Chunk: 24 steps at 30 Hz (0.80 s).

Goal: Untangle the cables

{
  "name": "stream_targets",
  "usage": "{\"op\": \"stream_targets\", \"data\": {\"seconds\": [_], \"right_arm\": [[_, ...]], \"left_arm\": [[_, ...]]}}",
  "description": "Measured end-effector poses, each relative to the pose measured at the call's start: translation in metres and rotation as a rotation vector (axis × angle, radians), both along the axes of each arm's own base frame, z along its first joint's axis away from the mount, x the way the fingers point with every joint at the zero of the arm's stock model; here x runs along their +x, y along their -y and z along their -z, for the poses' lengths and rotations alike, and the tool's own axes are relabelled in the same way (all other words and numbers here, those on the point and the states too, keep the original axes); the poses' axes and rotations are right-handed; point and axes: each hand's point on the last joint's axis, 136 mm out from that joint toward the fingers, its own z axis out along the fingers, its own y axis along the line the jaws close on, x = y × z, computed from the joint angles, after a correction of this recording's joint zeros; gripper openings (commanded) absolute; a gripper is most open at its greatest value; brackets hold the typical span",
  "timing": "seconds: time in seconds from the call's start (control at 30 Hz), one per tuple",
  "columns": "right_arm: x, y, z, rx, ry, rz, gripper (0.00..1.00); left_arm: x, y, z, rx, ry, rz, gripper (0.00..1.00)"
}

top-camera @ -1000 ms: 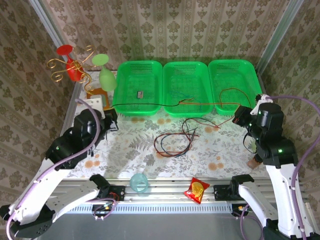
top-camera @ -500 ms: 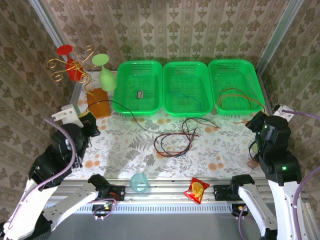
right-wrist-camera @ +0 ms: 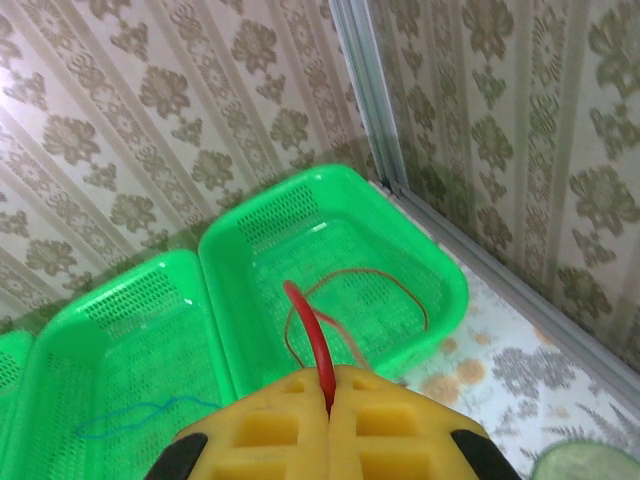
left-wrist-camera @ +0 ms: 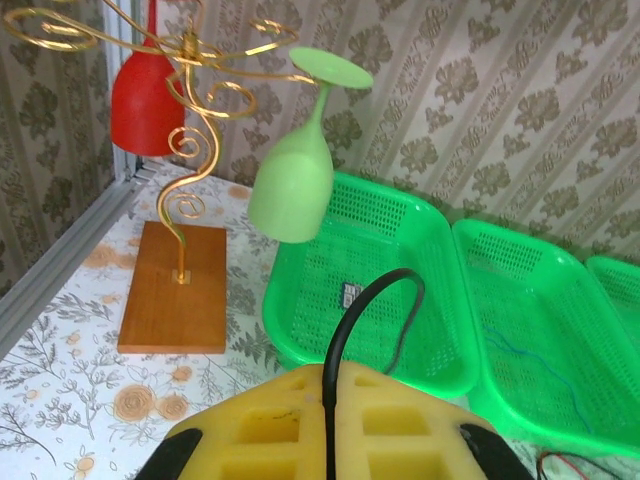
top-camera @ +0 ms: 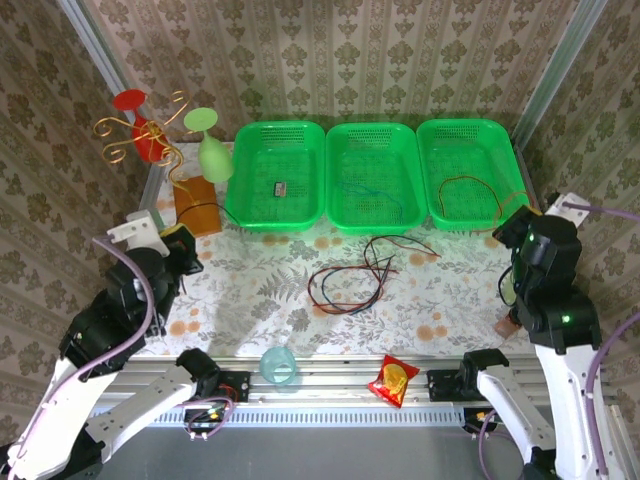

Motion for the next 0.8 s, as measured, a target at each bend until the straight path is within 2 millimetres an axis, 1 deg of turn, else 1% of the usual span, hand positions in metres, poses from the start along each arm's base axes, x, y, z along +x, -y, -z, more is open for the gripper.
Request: {"op": "stream_targets", "data": {"seconds": [0.03, 0.17, 0.27, 0.37, 0.43, 0.53, 0.63, 0.73, 0.8], "right_arm": [[0.004, 0.000, -0.007, -0.005, 0.011, -0.002, 0.00], [0.022, -0.003, -0.049, -0.021, 0.103, -0.017, 0.00], [0.041, -0.007, -0.076, -0.026, 0.161, -0.040, 0.00], [0.064, -0.012, -0.096, -0.024, 0.205, -0.061, 0.00], [0.081, -0.013, -0.105, -0.030, 0.223, -0.066, 0.00], [0.106, -0.015, -0.109, -0.053, 0.218, -0.072, 0.00], [0.126, -0.016, -0.103, -0.099, 0.194, -0.079, 0.00], [0.144, -0.013, -0.087, -0.152, 0.142, -0.070, 0.00], [0.154, -0.009, -0.064, -0.178, 0.083, -0.058, 0.00]], "left_arm": [[0.001, 0.002, 0.001, 0.000, -0.006, 0.006, 0.00], [0.006, 0.012, 0.008, 0.001, -0.028, 0.032, 0.00], [0.008, 0.020, 0.014, -0.016, -0.044, 0.053, 0.00], [0.011, 0.028, 0.024, -0.031, -0.070, 0.074, 0.00], [0.013, 0.034, 0.033, -0.038, -0.094, 0.087, 0.00], [0.015, 0.041, 0.040, -0.049, -0.116, 0.102, 0.00], [0.016, 0.045, 0.043, -0.063, -0.126, 0.112, 0.00], [0.017, 0.048, 0.043, -0.078, -0.127, 0.121, 0.00], [0.018, 0.050, 0.043, -0.083, -0.128, 0.123, 0.00]]}}
